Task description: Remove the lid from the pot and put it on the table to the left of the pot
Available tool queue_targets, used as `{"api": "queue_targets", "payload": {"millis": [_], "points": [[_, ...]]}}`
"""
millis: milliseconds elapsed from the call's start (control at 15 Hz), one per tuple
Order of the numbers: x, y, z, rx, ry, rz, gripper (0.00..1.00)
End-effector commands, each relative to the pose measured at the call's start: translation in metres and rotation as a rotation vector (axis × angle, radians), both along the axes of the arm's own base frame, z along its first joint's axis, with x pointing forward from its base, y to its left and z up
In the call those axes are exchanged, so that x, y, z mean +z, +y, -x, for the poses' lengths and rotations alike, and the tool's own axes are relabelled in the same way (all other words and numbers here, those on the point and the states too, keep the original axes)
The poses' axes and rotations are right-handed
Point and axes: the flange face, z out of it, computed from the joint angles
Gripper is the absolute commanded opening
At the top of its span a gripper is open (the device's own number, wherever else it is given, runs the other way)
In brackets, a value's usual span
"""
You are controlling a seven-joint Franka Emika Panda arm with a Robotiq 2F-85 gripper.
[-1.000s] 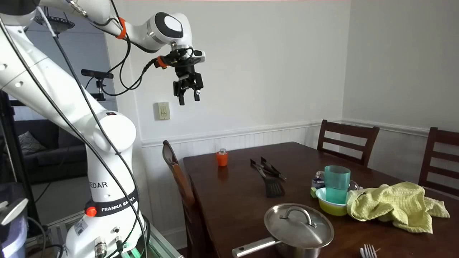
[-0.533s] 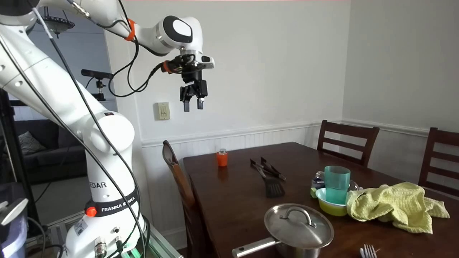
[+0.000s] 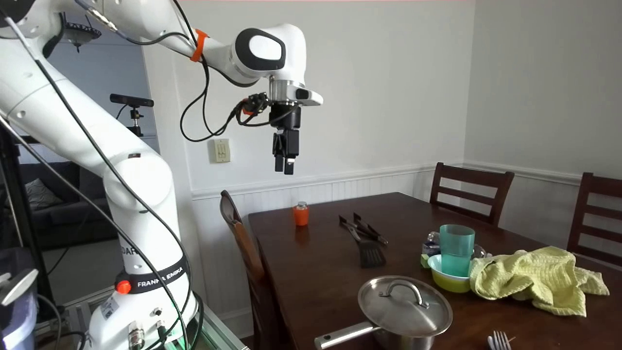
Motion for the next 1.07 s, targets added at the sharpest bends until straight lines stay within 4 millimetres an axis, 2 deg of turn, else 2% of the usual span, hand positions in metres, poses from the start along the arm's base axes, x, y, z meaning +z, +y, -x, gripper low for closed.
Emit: {"api": "queue_targets", "payload": {"millis": [0, 200, 267, 400, 733, 1000], "points": [[-0.021, -0.032, 0.004, -0.174, -0.095, 0.034, 1.00], [-0.044, -0.051, 0.005, -0.301, -0.135, 0.067, 1.00], [-0.030, -0.042, 0.004, -0.234, -0.126, 0.034, 1.00], [-0.042, -0.049, 0.005, -0.276, -0.127, 0.039, 1.00], [-0.044, -0.049, 0.004, -0.290, -0.122, 0.040, 1.00], [-0.061, -0.087, -0.003, -0.407, -0.147, 0.043, 1.00]]}}
